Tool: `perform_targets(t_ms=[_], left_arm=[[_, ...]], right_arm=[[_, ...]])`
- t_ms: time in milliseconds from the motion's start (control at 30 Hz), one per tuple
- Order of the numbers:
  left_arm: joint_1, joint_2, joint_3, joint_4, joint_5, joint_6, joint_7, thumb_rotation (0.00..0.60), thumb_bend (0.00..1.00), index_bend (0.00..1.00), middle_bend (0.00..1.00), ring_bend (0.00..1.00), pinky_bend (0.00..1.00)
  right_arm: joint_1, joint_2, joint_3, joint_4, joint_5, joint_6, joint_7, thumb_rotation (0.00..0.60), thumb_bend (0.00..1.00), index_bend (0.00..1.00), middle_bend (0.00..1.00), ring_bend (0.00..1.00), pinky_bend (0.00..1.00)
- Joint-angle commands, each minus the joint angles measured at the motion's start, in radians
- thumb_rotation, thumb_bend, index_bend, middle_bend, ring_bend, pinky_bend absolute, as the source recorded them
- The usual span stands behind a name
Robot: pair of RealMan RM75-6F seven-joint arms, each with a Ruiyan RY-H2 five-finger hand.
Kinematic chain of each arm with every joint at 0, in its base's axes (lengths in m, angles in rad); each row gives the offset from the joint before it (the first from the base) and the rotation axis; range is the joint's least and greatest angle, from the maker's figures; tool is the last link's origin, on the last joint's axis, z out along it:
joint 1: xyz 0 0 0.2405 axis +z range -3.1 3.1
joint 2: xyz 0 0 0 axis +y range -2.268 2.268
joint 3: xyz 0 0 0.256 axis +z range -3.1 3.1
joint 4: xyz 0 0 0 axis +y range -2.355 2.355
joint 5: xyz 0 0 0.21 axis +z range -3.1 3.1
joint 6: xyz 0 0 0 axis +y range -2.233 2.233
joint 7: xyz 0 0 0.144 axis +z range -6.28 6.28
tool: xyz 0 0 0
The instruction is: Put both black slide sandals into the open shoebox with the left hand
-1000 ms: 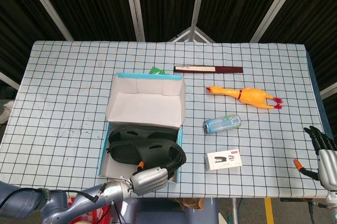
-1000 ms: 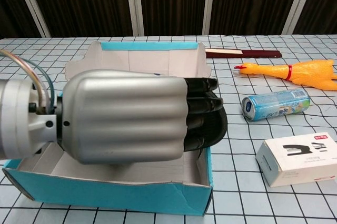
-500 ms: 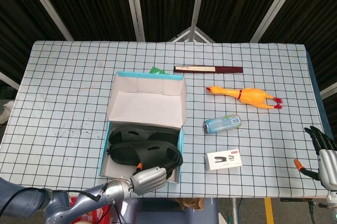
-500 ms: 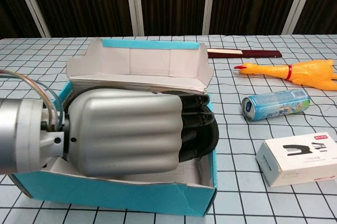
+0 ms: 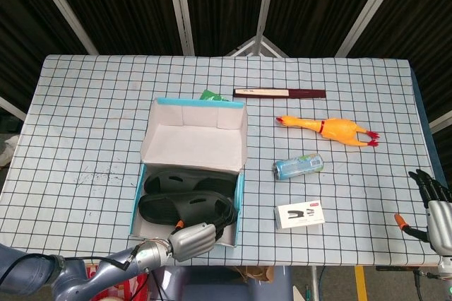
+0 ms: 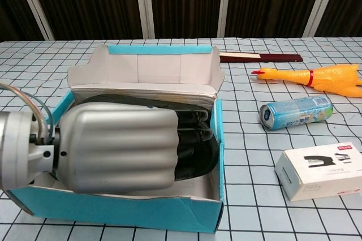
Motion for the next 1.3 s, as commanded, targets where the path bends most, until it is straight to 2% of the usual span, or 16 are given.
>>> perform_targets(t_ms=[33, 733, 1167, 1300], left_arm=[[-0.001, -0.006, 0.004, 0.011, 0.005, -0.005, -0.016, 0.6, 0.53, 0.59, 0.57, 0.1, 0.13], [-0.012, -0.044, 0.02, 0.074, -0.02, -0.03, -0.072, 0.6, 0.53, 0.55, 0.53, 0.1, 0.13], [-0.021, -0.055, 0.039, 0.078, -0.104, -0.035, -0.083, 0.6, 0.53, 0.53, 0.51, 0.1, 0.13], [-0.026, -0.054, 0.045, 0.069, -0.132, -0.019, -0.068, 0.6, 0.51, 0.49, 0.51, 0.1, 0.13]], right_arm=[[0.001, 0.0, -0.001, -0.002, 0.0, -0.004, -0.002, 0.6, 0.25, 0.14, 0.12, 0.17, 0.2], [-0.003, 0.002, 0.002, -0.007, 0.01, -0.001, -0.006, 0.6, 0.25, 0.14, 0.12, 0.17, 0.2], [-0.006, 0.004, 0.003, -0.01, 0.012, 0.003, -0.005, 0.6, 0.25, 0.14, 0.12, 0.17, 0.2], [-0.006, 0.003, 0.004, -0.009, 0.013, 0.001, -0.006, 0.6, 0.25, 0.14, 0.12, 0.17, 0.2]])
